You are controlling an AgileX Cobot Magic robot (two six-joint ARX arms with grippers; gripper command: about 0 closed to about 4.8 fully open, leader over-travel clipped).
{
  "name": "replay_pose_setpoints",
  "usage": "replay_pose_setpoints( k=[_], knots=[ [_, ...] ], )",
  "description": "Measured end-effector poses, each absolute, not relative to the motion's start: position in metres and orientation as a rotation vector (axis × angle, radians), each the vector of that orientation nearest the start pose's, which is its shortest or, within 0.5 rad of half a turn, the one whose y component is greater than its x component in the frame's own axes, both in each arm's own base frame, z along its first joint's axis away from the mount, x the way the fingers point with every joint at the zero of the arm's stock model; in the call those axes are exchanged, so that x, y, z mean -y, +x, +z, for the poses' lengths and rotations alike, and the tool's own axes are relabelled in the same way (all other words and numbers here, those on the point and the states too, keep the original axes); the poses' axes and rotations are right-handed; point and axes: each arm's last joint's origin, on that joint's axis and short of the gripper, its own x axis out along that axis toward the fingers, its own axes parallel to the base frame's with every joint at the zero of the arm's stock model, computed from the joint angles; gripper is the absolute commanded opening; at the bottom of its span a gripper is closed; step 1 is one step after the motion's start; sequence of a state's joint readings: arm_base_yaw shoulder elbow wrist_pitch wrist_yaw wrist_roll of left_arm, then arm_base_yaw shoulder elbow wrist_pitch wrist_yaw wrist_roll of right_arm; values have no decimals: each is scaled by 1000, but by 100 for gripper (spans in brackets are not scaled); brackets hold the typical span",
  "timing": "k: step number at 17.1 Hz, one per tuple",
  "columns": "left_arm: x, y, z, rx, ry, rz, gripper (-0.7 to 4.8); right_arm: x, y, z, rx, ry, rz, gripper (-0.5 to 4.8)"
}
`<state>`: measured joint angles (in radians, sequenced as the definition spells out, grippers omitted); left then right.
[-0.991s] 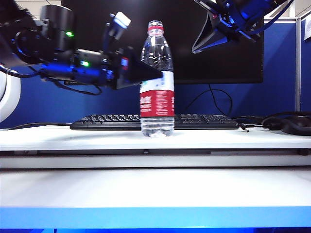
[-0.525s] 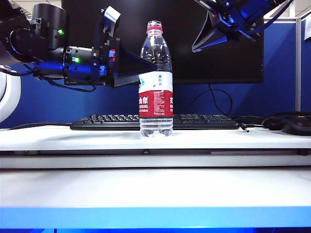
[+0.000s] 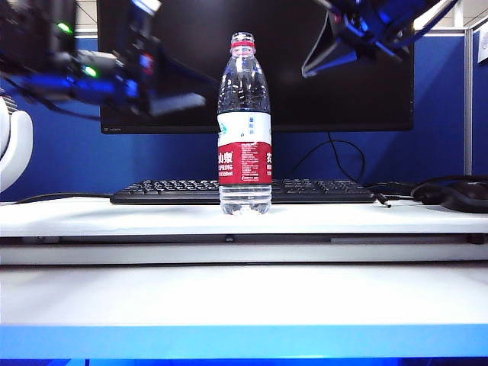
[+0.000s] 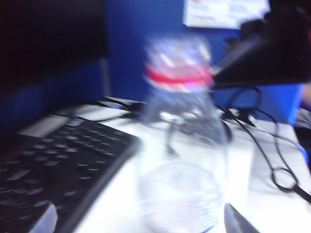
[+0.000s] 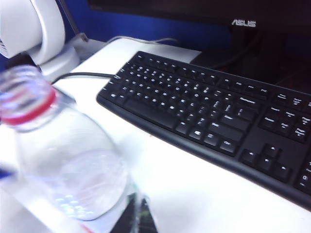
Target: Unscrew the cap from the plastic bottle on the table.
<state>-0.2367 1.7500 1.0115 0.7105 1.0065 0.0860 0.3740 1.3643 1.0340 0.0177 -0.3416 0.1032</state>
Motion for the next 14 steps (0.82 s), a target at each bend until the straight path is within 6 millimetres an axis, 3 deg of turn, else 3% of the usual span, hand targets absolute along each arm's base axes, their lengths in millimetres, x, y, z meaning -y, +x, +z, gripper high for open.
replay_pose_setpoints(
  k=[1,2,3,7,9,11,12,14],
  knots=[
    [101,356,246,19,53,-1218,439,-121,281,312,-350,98,693,-5],
    [90,355,252,16,44,-1188,187,-120,280,314,-346,101,695,-5],
    [78,354,259,19,42,-1154,-32,-120,279,316,-339,103,695,-5],
    [31,341,296,-3,-32,-868,-5,-116,271,330,-264,104,693,-5],
    [16,316,327,1,-43,-687,-4,-114,268,337,-233,113,673,-5],
    [14,272,363,57,26,-543,-5,-110,261,345,-214,164,618,-5],
    [13,257,371,65,31,-504,-4,-108,256,351,-196,181,600,-5],
    [12,206,399,140,49,-445,-5,-98,233,367,-131,231,585,-5]
  ],
)
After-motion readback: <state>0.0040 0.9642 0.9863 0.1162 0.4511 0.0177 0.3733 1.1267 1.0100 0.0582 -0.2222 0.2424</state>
